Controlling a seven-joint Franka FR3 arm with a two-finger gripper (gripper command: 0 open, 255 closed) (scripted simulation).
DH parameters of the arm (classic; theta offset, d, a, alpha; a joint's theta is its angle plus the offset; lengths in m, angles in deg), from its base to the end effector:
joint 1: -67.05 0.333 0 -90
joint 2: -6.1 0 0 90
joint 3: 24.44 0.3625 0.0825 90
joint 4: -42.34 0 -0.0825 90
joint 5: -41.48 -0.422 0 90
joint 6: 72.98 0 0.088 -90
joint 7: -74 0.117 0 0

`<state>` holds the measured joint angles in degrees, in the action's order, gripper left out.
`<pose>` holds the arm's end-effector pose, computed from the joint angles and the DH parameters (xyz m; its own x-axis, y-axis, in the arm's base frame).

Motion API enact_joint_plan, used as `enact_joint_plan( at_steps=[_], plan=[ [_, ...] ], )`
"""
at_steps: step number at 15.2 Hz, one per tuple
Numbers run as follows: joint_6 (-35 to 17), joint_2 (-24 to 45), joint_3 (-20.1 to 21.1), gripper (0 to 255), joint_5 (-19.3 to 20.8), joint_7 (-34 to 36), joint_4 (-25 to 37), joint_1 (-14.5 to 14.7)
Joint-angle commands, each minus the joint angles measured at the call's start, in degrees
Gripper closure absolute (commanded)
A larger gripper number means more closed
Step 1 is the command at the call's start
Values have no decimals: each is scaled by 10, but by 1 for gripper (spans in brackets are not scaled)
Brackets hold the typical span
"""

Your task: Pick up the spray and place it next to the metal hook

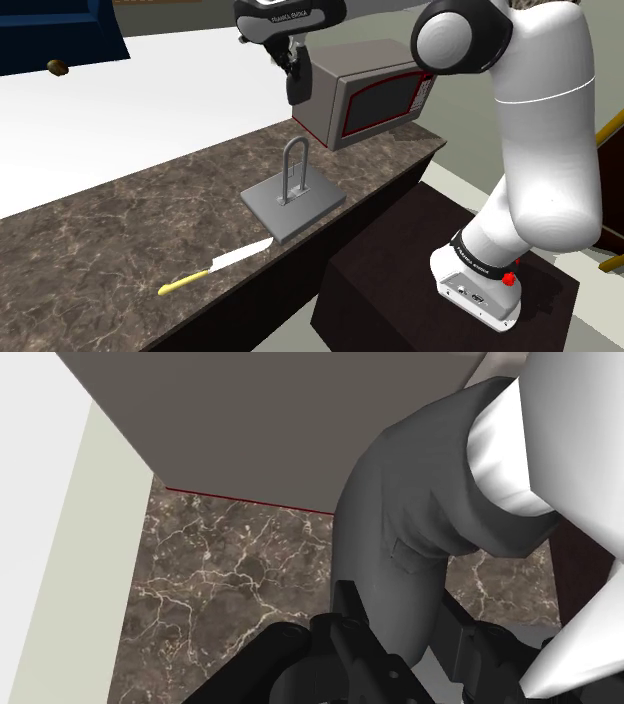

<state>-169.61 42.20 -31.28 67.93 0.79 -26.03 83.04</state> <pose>0.7773 0.1029 0.4403 0.0253 0.8567 -0.5151 0.9996 -0.0290 0.0008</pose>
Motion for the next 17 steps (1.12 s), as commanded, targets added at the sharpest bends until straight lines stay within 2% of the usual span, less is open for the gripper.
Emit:
enact_joint_plan(
  at_steps=[1,17],
  plan=[
    [-13,1,0,255,1,6,-12,-1],
    [-102,33,1,255,8,50,-79,-4]
  ],
)
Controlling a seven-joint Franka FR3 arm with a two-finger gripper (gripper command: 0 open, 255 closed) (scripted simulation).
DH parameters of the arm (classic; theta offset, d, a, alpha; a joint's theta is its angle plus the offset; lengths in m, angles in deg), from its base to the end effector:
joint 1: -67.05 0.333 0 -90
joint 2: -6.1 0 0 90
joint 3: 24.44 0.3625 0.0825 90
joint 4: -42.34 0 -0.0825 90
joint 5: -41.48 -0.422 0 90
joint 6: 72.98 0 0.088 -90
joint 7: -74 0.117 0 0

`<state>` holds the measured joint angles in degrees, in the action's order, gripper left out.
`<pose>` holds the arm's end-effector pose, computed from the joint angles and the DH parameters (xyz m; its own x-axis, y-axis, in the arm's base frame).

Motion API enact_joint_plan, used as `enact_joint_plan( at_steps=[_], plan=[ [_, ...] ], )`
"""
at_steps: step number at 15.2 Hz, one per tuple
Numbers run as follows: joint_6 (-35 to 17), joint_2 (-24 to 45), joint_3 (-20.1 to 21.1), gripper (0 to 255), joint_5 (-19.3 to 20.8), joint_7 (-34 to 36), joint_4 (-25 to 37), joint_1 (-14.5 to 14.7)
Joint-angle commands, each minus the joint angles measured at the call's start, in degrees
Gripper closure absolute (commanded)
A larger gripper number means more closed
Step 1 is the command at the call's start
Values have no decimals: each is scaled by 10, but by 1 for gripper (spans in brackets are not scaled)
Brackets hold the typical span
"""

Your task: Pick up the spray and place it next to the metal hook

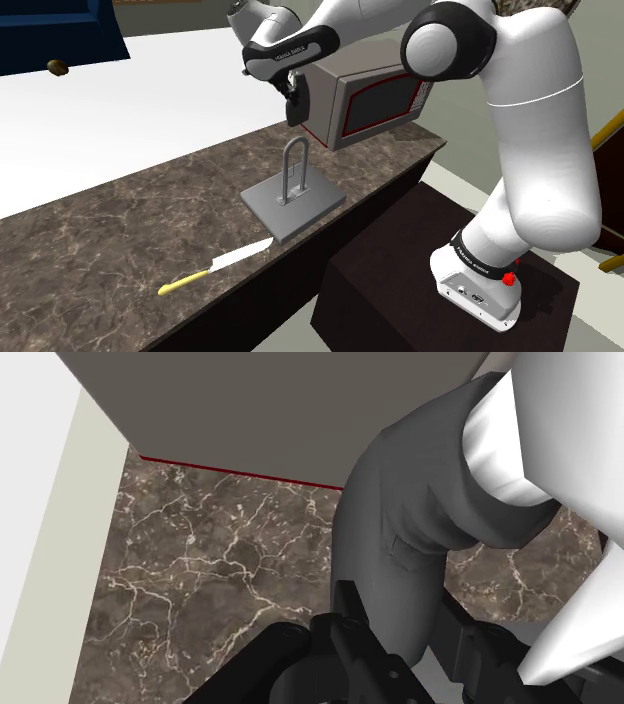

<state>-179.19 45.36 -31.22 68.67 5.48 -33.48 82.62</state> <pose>0.7779 0.1014 0.3426 0.0254 0.8567 -0.5153 0.9996 -0.0291 0.0009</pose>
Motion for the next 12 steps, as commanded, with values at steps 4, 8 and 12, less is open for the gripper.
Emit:
enact_joint_plan(
  at_steps=[4,8,12],
  plan=[
    [-26,14,0,255,3,14,-15,-1],
    [-45,28,0,255,5,23,-22,-1],
    [-63,44,-1,255,7,33,-26,-2]
  ],
)
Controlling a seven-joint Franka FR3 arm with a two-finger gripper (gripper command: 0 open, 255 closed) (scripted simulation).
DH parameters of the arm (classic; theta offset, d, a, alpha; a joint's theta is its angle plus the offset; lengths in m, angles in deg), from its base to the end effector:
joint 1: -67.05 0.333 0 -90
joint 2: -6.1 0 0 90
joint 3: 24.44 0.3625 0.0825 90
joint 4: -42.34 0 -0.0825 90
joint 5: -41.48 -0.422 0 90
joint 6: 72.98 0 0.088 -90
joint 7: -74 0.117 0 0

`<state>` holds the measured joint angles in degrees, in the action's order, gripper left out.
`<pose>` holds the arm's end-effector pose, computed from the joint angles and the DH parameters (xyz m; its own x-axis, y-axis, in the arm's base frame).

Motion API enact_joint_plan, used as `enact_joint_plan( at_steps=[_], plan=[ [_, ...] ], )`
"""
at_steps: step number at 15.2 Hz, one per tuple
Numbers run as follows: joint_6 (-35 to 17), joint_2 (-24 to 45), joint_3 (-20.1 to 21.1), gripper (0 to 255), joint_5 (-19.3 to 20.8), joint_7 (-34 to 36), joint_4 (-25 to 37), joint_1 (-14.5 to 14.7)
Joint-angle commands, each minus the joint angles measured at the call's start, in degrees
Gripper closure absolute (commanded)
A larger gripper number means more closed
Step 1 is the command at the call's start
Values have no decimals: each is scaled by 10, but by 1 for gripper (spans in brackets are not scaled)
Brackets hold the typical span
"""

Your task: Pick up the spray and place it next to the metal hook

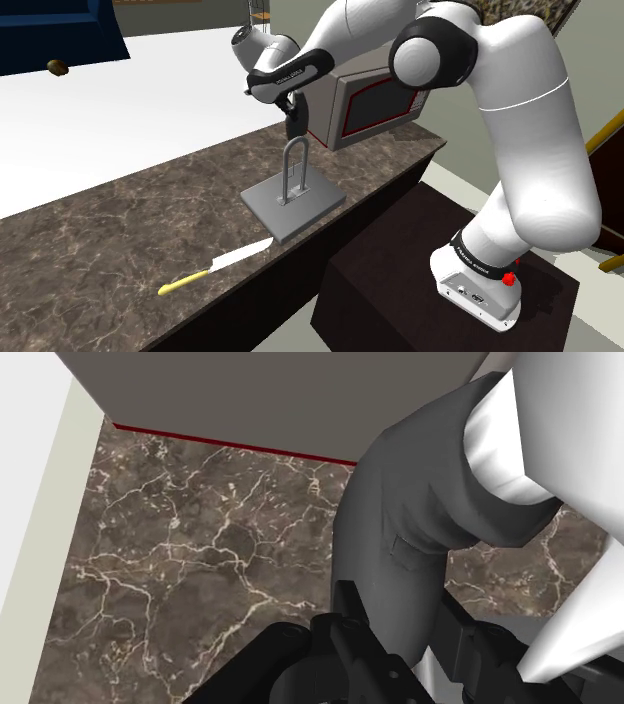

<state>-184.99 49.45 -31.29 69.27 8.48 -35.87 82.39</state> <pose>0.7782 0.1012 0.2727 0.0253 0.8566 -0.5153 0.9996 -0.0291 0.0007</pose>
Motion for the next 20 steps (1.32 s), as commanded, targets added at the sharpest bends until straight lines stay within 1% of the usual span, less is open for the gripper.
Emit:
enact_joint_plan(
  at_steps=[1,15,20],
  plan=[
    [-9,7,0,255,1,5,-3,0],
    [-66,77,-2,255,7,36,3,-2],
    [-66,77,-2,255,7,36,3,-2]
  ],
)
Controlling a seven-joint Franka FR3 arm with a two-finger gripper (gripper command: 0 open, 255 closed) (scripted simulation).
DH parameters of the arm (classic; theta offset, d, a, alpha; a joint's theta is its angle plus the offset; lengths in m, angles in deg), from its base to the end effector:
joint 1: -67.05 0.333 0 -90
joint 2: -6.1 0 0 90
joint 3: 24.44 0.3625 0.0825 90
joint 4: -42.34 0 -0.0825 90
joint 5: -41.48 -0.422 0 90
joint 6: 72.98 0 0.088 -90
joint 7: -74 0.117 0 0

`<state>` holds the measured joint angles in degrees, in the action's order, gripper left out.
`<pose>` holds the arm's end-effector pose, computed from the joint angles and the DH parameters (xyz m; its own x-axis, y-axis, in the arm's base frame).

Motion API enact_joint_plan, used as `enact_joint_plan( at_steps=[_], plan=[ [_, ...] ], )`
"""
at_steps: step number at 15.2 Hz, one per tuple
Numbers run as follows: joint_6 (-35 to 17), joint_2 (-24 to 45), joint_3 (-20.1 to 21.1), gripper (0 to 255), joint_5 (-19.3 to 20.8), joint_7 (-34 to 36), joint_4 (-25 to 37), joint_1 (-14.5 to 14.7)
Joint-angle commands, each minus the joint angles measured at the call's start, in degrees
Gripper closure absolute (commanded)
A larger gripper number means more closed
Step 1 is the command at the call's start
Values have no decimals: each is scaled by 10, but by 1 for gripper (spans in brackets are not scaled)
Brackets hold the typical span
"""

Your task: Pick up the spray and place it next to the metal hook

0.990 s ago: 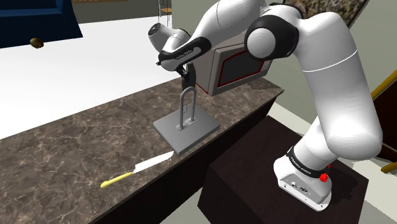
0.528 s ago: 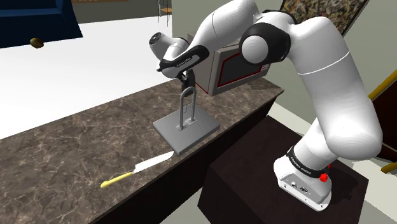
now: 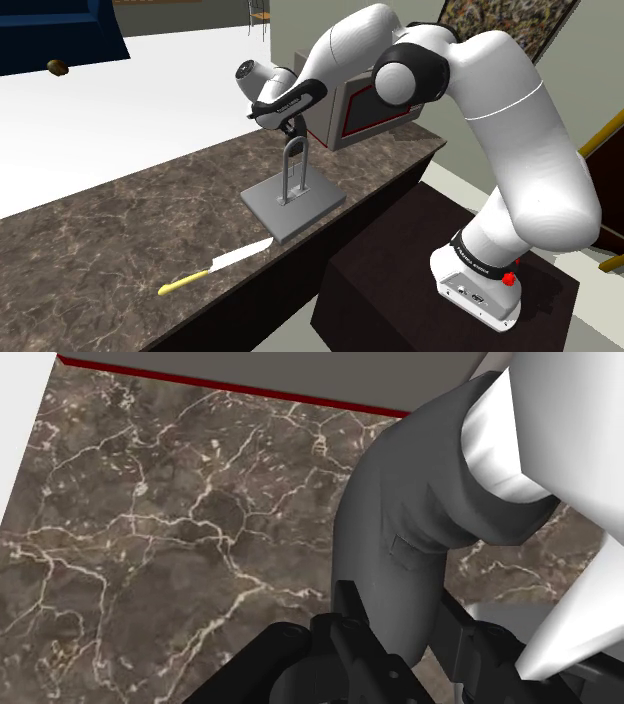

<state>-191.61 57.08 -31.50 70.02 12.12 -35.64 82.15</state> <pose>0.7790 0.1016 0.1772 0.0253 0.8567 -0.5151 0.9996 -0.0289 0.0010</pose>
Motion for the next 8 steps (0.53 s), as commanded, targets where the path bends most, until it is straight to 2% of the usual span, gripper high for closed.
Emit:
enact_joint_plan(
  at_steps=[1,3,4,8],
  plan=[
    [0,0,0,255,0,0,0,0],
    [0,0,0,255,0,0,0,0],
    [0,0,0,0,0,0,0,0],
    [0,0,0,0,0,0,0,0]
  ],
)
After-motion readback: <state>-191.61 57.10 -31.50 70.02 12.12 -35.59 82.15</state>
